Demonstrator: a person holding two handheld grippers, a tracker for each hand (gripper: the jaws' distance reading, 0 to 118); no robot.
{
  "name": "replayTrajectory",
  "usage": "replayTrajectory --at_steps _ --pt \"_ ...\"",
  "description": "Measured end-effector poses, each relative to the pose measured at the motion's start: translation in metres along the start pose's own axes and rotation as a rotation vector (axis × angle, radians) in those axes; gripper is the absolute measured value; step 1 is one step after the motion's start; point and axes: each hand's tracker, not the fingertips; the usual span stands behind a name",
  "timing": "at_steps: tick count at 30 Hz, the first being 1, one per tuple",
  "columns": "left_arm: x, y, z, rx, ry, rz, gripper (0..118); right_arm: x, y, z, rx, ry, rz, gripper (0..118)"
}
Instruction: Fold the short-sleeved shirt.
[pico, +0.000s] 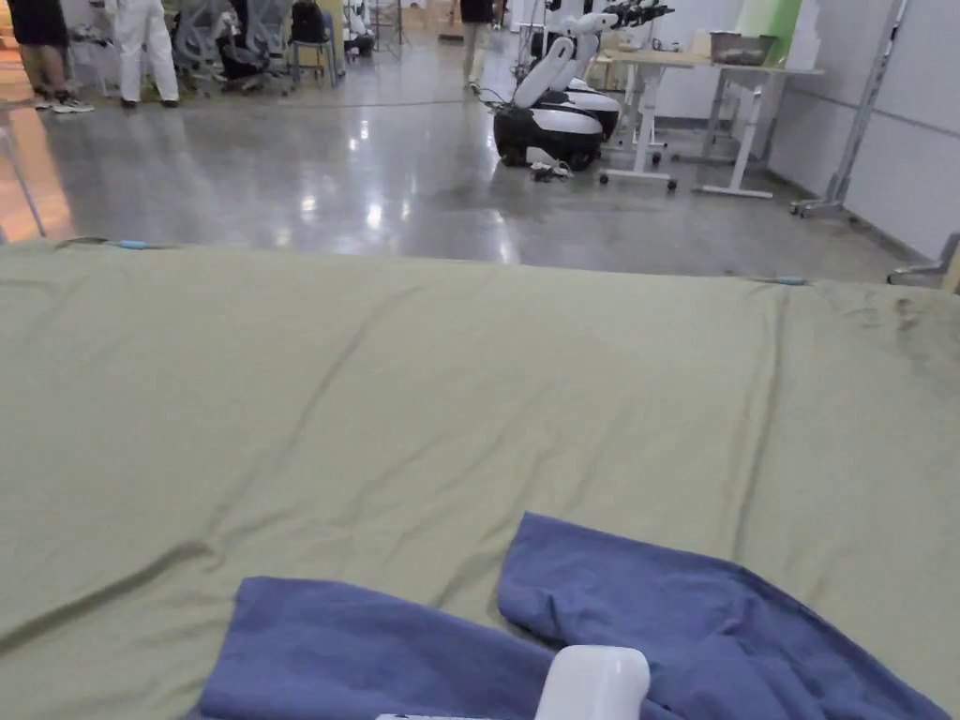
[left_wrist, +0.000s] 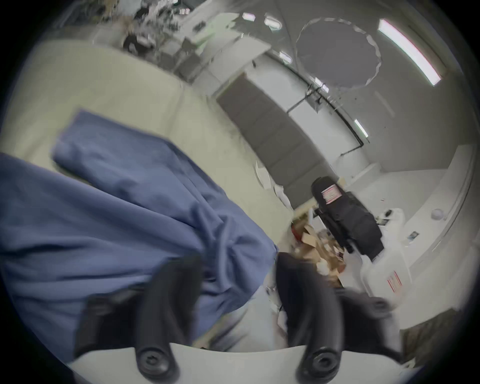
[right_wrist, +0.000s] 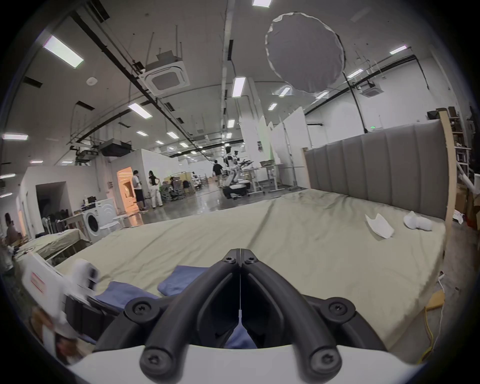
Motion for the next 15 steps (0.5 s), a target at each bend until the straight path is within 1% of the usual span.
replayTrajectory --at_steps 1,3,4,5,7,8,10,12,14,15 --pt "-0.001 -0.002 0.023 0.069 0.097 -0.054 0 -0.006 -0.001 -0.002 0.003 0.015 0.006 2" --pt "-0.010 -0.009 0.061 0.114 0.386 -0.081 0 -0.017 -0.003 -0.006 0.001 0.052 0.013 2" --pt "-0.017 -0.012 0.082 0.119 0.498 -0.086 0 -0.023 -0.005 -0.008 -0.005 0.072 0.012 2" --pt "-0.025 -0.016 0.098 0.139 0.550 -0.079 0 -0.028 -0.007 -0.010 -0.011 0.086 0.011 2" --pt "-0.046 -0.019 0.135 0.191 0.620 -0.001 0 -0.026 -0.007 -0.008 -0.034 0.120 0.014 2" --pt "-0.055 -0.016 0.149 0.223 0.637 0.050 0 -0.028 0.001 -0.033 -0.043 0.126 0.018 2" --pt "-0.069 -0.010 0.173 0.312 0.667 0.105 0 -0.035 -0.002 -0.040 -0.064 0.136 0.030 2" --pt "-0.082 0.002 0.186 0.402 0.705 0.102 0 -0.042 -0.002 -0.045 -0.072 0.144 0.043 2" --pt "-0.097 0.017 0.192 0.453 0.737 0.077 0 -0.048 0.000 -0.048 -0.078 0.152 0.058 2" --pt "-0.107 0.026 0.192 0.479 0.740 0.083 12 -0.050 0.001 -0.050 -0.078 0.156 0.066 2"
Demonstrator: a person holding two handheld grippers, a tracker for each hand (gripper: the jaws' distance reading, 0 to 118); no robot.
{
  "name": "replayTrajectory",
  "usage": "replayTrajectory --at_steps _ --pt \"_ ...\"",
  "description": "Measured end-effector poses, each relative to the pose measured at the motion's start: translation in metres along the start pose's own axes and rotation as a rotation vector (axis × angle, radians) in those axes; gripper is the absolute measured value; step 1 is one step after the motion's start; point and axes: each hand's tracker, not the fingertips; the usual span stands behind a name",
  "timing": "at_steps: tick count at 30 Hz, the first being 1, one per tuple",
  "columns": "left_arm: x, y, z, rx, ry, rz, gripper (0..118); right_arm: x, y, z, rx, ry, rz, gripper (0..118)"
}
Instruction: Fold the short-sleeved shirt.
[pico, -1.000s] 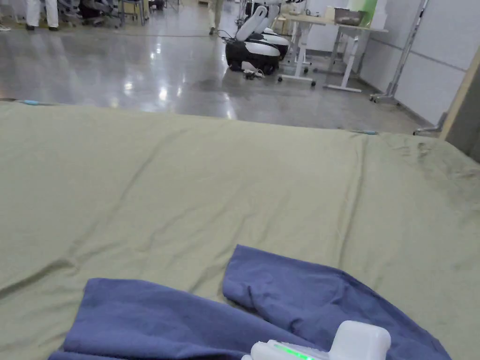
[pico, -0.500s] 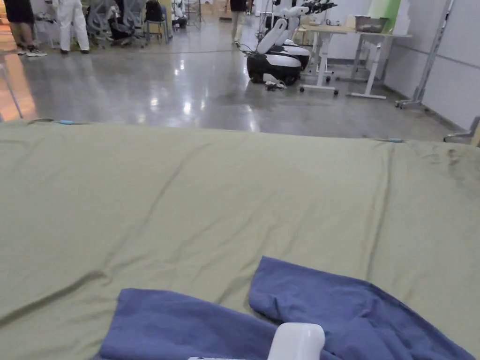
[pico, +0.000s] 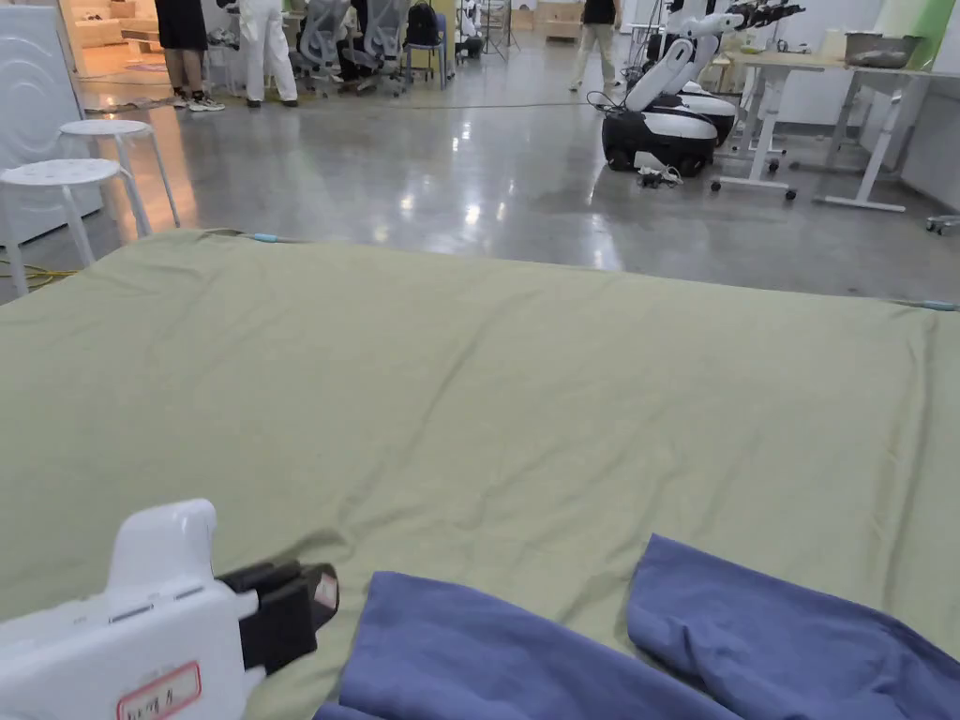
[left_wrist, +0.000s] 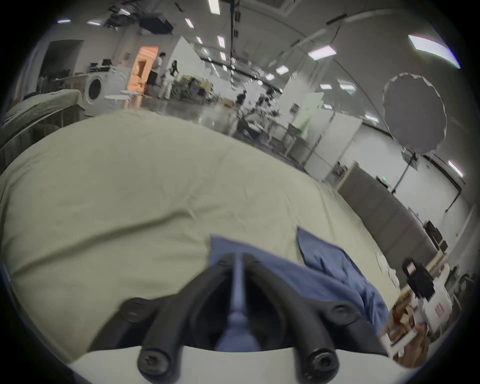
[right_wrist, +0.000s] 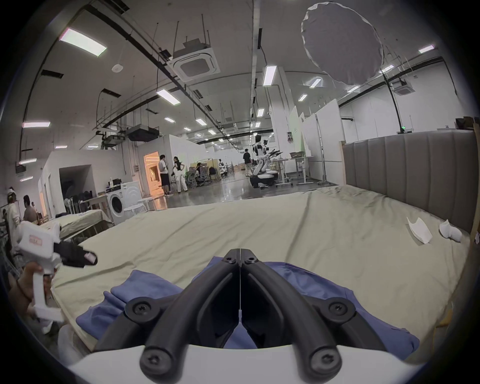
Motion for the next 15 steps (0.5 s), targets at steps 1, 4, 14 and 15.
replayTrajectory --at_steps 1,4,14,15 --pt "-0.004 0.007 -0.013 -0.002 0.005 0.009 32 -0.002 0.002 -0.002 -0.002 0.003 0.011 2" --pt "-0.015 0.024 -0.056 -0.135 -0.023 0.018 84 -0.005 0.007 -0.004 -0.014 0.012 0.043 2" --pt "0.008 -0.010 -0.164 -0.404 0.098 -0.272 80 -0.009 0.007 -0.014 -0.050 -0.016 0.109 2" --pt "0.017 -0.008 -0.152 -0.361 0.103 -0.298 59 -0.009 0.007 -0.015 -0.054 -0.016 0.112 2"
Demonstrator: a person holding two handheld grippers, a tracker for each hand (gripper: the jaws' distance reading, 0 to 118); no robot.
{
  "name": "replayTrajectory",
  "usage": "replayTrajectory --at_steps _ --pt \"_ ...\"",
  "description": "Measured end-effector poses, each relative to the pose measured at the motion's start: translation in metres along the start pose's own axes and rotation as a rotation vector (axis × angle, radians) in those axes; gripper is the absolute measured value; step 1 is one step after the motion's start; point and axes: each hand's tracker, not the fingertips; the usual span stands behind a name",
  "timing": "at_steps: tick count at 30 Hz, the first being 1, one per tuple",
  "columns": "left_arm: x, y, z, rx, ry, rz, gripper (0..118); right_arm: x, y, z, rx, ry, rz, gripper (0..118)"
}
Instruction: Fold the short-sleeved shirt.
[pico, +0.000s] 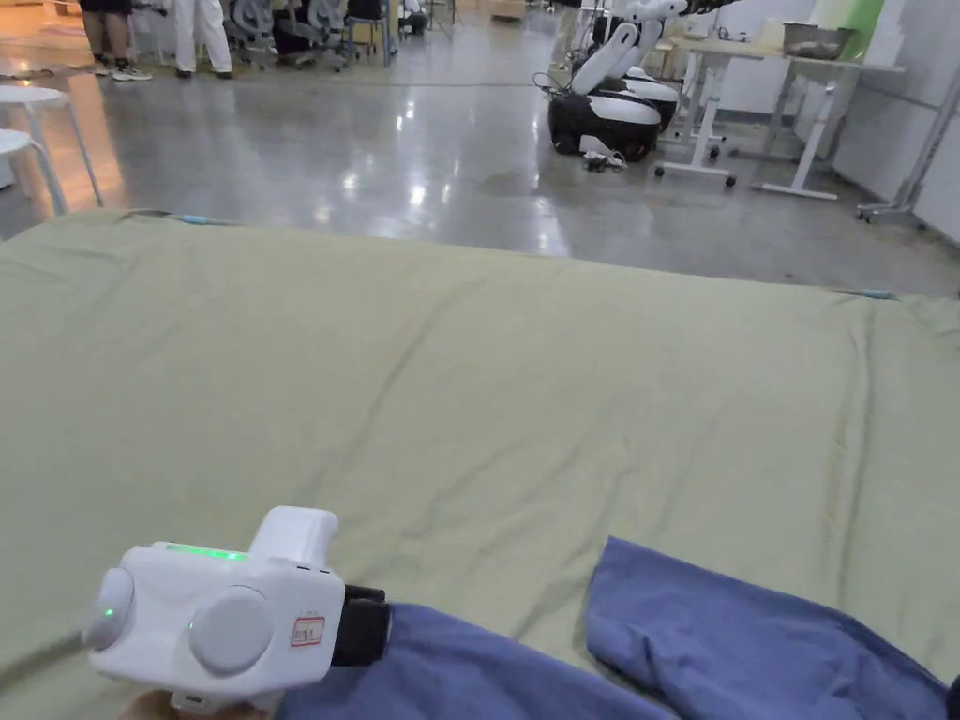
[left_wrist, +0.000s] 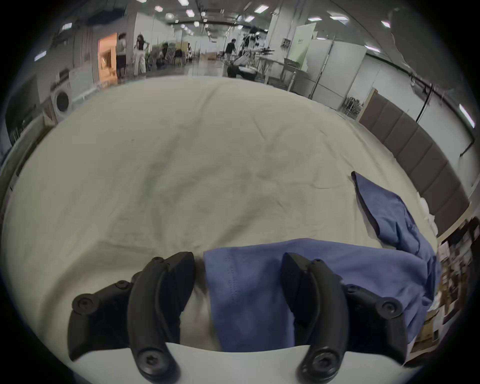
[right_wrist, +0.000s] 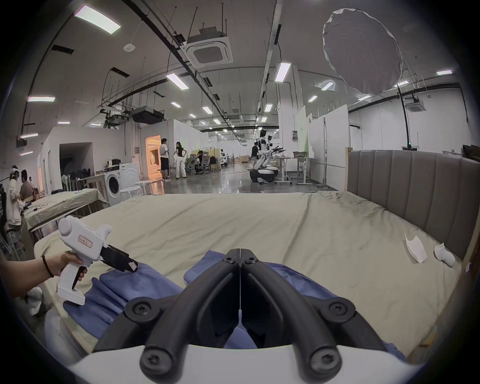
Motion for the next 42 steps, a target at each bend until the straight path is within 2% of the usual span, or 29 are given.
replayTrajectory --at_steps 1,2,3,5,7,8,9,11,12,14,15,21,23,25,26,27,28,29,30,31,33,34,38,42 --pt "0.006 0.000 0.009 0.017 -0.007 -0.028 23 0.000 0.000 -0.001 -0.003 0.000 0.003 2" --pt "0.011 -0.005 0.018 0.026 -0.005 -0.015 6 0.002 -0.001 -0.003 -0.007 0.000 0.002 2" --pt "0.015 -0.007 0.023 0.023 0.004 -0.009 6 0.004 -0.002 -0.005 -0.015 0.002 -0.001 2" --pt "0.014 -0.010 0.030 0.028 -0.069 0.019 6 0.011 -0.001 -0.014 -0.041 -0.002 -0.010 2" --pt "0.010 -0.018 0.033 -0.059 -0.260 0.083 6 0.023 0.003 -0.024 -0.057 0.007 -0.016 2" --pt "0.014 -0.024 0.027 -0.096 -0.298 0.095 6 0.032 0.007 -0.031 -0.060 0.006 -0.014 2" --pt "0.018 -0.030 0.022 -0.121 -0.291 0.077 6 0.040 0.011 -0.040 -0.067 0.002 -0.010 3" --pt "0.028 -0.039 0.014 -0.051 -0.184 -0.041 5 0.059 0.019 -0.064 -0.136 0.025 0.011 5" --pt "0.030 -0.038 0.015 -0.059 -0.190 -0.034 5 0.069 0.023 -0.080 -0.173 0.026 0.022 27" --pt "0.032 -0.034 0.016 -0.071 -0.183 -0.016 5 0.084 0.025 -0.112 -0.278 0.045 0.040 86" --pt "0.030 -0.035 0.016 -0.071 -0.182 -0.014 5 0.091 0.024 -0.126 -0.321 0.071 0.042 107" --pt "0.028 -0.035 0.016 -0.069 -0.187 0.020 5 0.109 0.000 -0.204 -0.567 0.063 0.037 106" --pt "0.030 -0.036 0.016 -0.068 -0.182 0.016 5 0.108 -0.014 -0.222 -0.649 0.079 0.039 98" --pt "0.033 -0.036 0.016 -0.065 -0.174 0.008 5 0.103 -0.025 -0.233 -0.761 0.075 0.073 72" --pt "0.033 -0.036 0.016 -0.064 -0.169 0.005 5 0.099 -0.031 -0.235 -0.811 0.080 0.103 62" --pt "0.035 -0.037 0.017 -0.062 -0.164 0.004 5 0.093 -0.036 -0.232 -0.800 0.087 0.130 58" --pt "0.036 -0.037 0.017 -0.059 -0.157 0.002 5 0.088 -0.029 -0.226 -0.740 0.046 0.172 38" --pt "0.037 -0.038 0.018 -0.054 -0.152 -0.003 5 0.085 -0.023 -0.224 -0.772 0.093 0.160 6" --pt "0.039 -0.039 0.020 -0.045 -0.142 -0.016 5 0.080 -0.018 -0.219 -0.786 0.157 0.128 5" --pt "0.041 -0.039 0.023 -0.036 -0.130 -0.027 5 0.074 -0.018 -0.211 -0.768 0.118 0.155 5" --pt "0.046 -0.040 0.031 -0.015 -0.113 -0.050 5 0.066 -0.013 -0.199 -0.764 0.085 0.281 5" --pt "0.047 -0.040 0.038 0.004 -0.105 -0.059 5 0.067 -0.008 -0.189 -0.732 0.094 0.273 5" --pt "0.039 -0.031 0.073 0.091 -0.137 -0.051 5 0.081 0.033 -0.143 -0.565 0.046 0.133 5" --pt "0.027 -0.004 0.124 0.238 -0.118 -0.035 5 0.097 0.097 -0.091 -0.353 0.002 0.036 5"
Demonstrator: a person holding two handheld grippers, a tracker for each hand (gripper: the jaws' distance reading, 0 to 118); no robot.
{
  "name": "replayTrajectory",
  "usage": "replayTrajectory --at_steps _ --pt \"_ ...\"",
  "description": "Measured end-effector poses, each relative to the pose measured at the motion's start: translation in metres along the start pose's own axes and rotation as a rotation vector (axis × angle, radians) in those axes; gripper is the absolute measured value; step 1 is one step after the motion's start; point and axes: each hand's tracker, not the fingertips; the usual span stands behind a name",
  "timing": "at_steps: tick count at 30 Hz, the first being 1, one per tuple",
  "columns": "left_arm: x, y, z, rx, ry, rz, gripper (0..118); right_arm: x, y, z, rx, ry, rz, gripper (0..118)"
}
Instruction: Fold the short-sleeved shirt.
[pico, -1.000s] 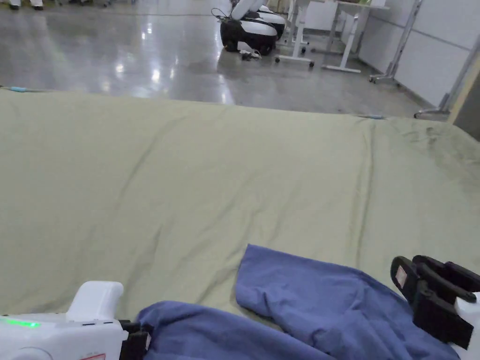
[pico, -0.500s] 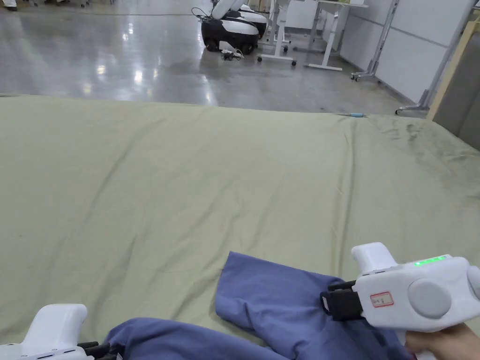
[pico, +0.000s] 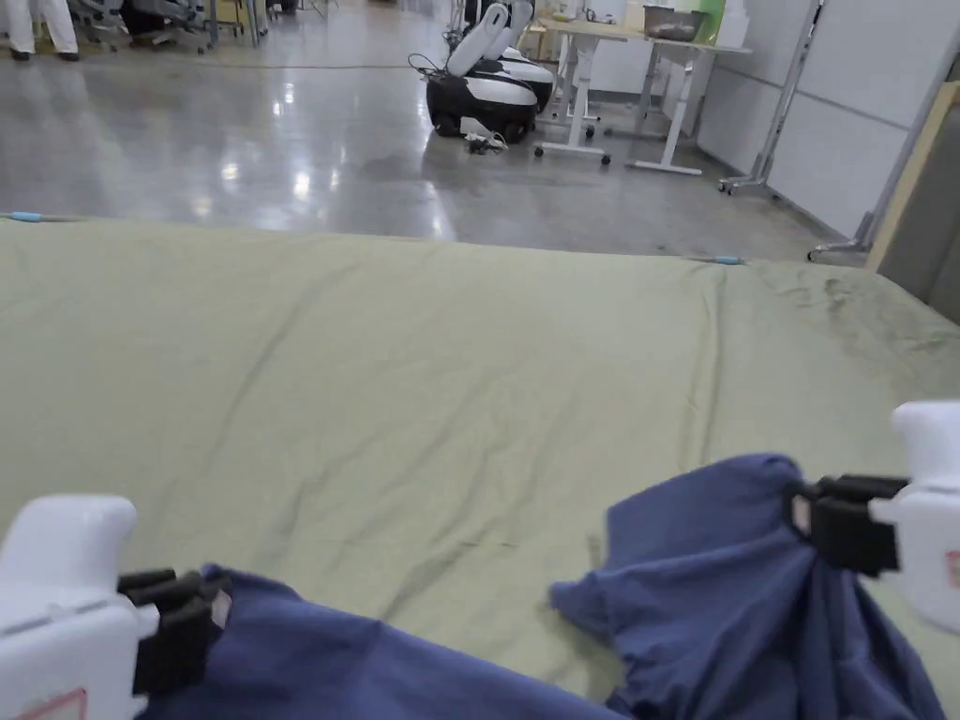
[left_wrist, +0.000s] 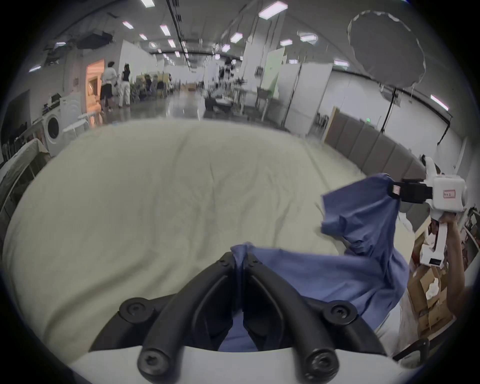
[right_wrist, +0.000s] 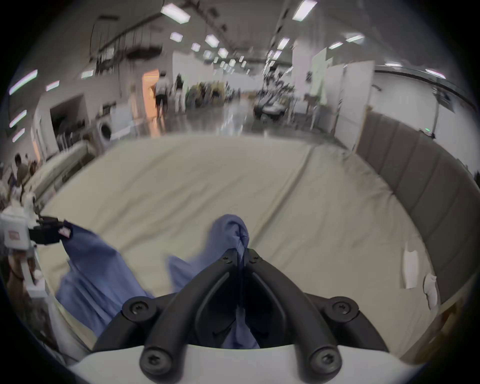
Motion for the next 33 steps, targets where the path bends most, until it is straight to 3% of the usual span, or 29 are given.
replayTrajectory --at_steps 9,16,23,33 --pt "-0.024 0.120 0.077 0.302 0.087 -0.036 5 0.022 0.098 0.099 0.332 -0.046 -0.105 5" --pt "-0.041 0.218 0.088 0.422 0.238 -0.080 5 0.033 0.186 0.094 0.453 -0.084 -0.145 5" --pt "-0.042 0.319 0.082 0.471 0.388 -0.095 5 0.015 0.284 0.060 0.524 -0.108 -0.127 5" --pt "-0.051 0.403 0.054 0.560 0.508 -0.065 5 -0.005 0.388 0.007 0.668 -0.216 -0.036 5"
